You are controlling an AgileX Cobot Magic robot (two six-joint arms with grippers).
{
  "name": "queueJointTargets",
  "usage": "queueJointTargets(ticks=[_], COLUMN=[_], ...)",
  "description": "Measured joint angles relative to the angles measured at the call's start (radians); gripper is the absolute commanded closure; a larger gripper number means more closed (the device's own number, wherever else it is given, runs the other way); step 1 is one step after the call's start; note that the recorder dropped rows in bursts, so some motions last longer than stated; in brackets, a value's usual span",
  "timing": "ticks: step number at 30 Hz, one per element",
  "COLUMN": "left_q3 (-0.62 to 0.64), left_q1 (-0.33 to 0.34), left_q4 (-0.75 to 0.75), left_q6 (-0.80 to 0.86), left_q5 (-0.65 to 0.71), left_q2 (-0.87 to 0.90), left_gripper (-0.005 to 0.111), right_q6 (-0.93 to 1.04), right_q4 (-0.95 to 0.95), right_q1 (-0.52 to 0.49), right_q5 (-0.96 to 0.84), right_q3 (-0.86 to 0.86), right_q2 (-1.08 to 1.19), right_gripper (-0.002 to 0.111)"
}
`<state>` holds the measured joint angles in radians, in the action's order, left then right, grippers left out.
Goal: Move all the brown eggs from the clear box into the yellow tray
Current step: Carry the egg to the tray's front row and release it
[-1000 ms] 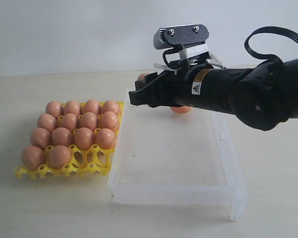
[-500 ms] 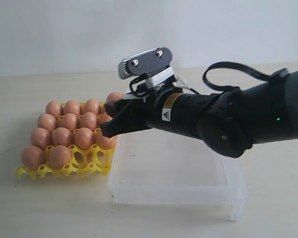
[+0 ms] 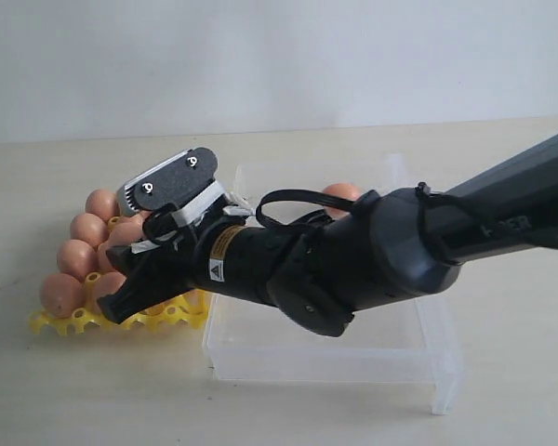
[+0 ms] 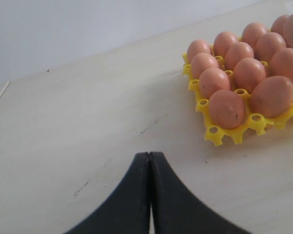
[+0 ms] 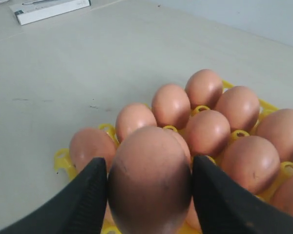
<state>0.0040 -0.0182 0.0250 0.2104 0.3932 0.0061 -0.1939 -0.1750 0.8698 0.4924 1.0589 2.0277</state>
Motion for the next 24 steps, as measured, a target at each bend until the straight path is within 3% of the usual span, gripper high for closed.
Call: queueJointTargets(ticks=[7,11,16,19,24], left_q3=[0.0,0.0,0.0,0.0,0.0], left_q1=[0.0,0.0,0.0,0.0,0.0], left_q4=[0.0,0.0,0.0,0.0,0.0], left_q6=[0.0,0.0,0.0,0.0,0.0], left_q5=[0.0,0.0,0.0,0.0,0.0], left_q2=[0.0,0.0,0.0,0.0,0.0], left_gripper=[0.107,0.107,0.107,0.107,0.107], right_q6=[0.001,-0.003,-0.003,-0.003,-0.003], right_q4=[0.0,0.0,0.0,0.002,0.023], right_q1=[0.001,0.001,0.001,0.001,0.001], right_q5=[-0.037,-0.044,-0.046,-0.048,-0.048], right_q3=[0.027,0.027,0.03,0.03,0.03], right_q2=[0.047,0.05,0.066,0.068,0.068], right_gripper=[0.108,0.093,0.059,0.053,0.053])
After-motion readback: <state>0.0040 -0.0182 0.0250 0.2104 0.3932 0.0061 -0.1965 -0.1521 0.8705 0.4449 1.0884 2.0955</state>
